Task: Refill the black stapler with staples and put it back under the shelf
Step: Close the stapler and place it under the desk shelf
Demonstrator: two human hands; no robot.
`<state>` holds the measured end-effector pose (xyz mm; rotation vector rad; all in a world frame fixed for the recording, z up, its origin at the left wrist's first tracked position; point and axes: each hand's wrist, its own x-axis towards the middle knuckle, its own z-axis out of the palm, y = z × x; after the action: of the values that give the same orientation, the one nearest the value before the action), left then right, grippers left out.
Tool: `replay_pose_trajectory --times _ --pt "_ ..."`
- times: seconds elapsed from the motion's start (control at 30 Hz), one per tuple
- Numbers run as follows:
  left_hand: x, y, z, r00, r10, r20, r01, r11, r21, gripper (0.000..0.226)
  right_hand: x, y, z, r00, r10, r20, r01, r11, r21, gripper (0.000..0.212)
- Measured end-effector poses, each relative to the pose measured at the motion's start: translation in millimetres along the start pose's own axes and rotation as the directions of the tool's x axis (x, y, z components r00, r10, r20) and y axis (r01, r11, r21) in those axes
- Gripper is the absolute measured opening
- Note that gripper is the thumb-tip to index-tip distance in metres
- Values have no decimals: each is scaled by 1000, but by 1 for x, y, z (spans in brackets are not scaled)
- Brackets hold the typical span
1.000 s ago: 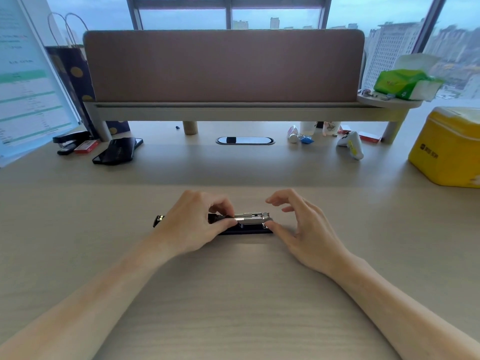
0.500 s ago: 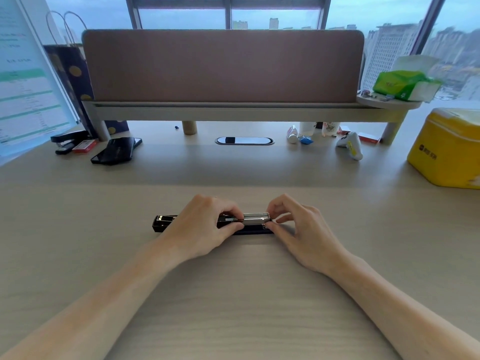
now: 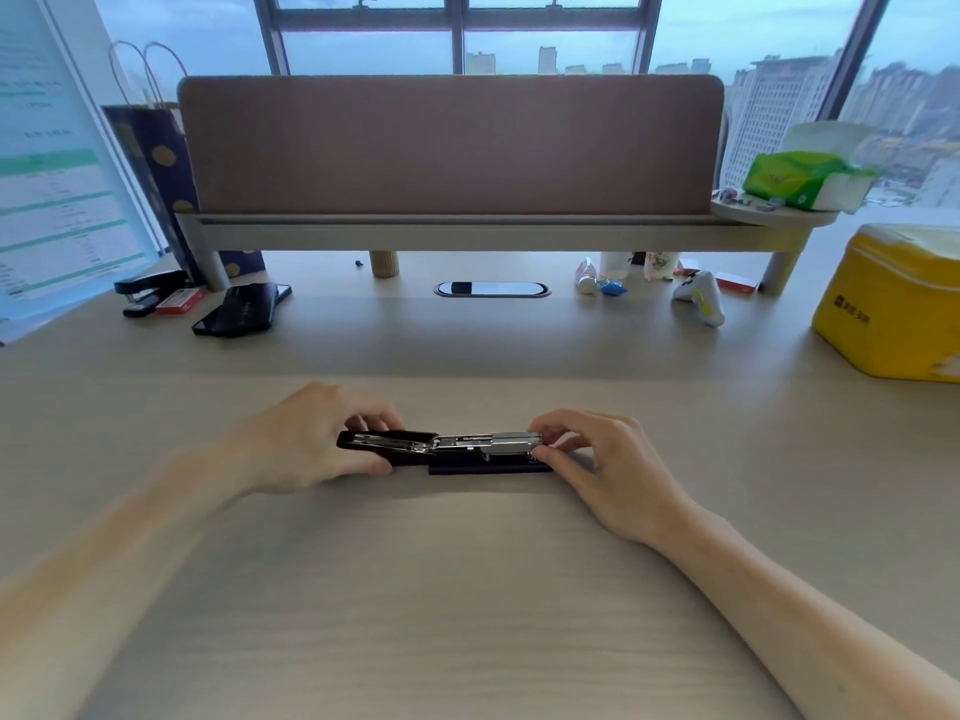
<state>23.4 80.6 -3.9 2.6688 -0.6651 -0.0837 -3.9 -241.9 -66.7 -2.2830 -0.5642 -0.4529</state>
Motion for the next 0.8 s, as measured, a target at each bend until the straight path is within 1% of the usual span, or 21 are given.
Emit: replay_pose_trajectory --times 0.07,0.13,0.17,0.2,0.27,0.3,0.37,0.43,0.53,0.67,0.8 --pt "9 7 -12 998 51 39 -56 991 123 26 -1 -1 -1 1000 -12 -2 12 1000 -12 13" --pt "18 22 -27 994 57 95 -80 961 263 29 -1 -3 -1 1000 -17 1 18 1000 -18 13" --pt "22 30 -34 994 41 105 -71 950 304 34 -1 -3 -1 1000 -17 1 17 1000 -18 13" --pt "26 38 -40 995 35 90 -60 951 302 41 -1 -3 -1 1000 -15 1 15 1000 -16 13" --pt "33 52 -48 998 56 5 -56 979 198 55 0 -3 -1 1000 -6 0 6 1000 -7 14" --pt "36 58 -48 997 70 -45 -64 989 132 57 0 -3 -1 1000 -1 1 1 1000 -4 14" --pt "42 69 -41 993 71 -91 -72 997 -5 56 0 -2 0 1000 11 1 -11 1000 -6 15" --pt "48 78 -25 993 83 -84 -92 989 -112 51 0 -2 0 999 37 -8 -37 999 4 18" --pt "54 86 -2 991 98 -92 -110 984 -139 41 -1 -2 1 995 95 -8 -95 993 64 33" --pt "61 88 18 991 130 -43 -135 980 -147 31 0 -2 1 995 104 1 -104 988 111 51" --pt "62 86 32 987 159 -20 -160 980 -115 28 0 -1 1 994 105 3 -105 989 109 56"
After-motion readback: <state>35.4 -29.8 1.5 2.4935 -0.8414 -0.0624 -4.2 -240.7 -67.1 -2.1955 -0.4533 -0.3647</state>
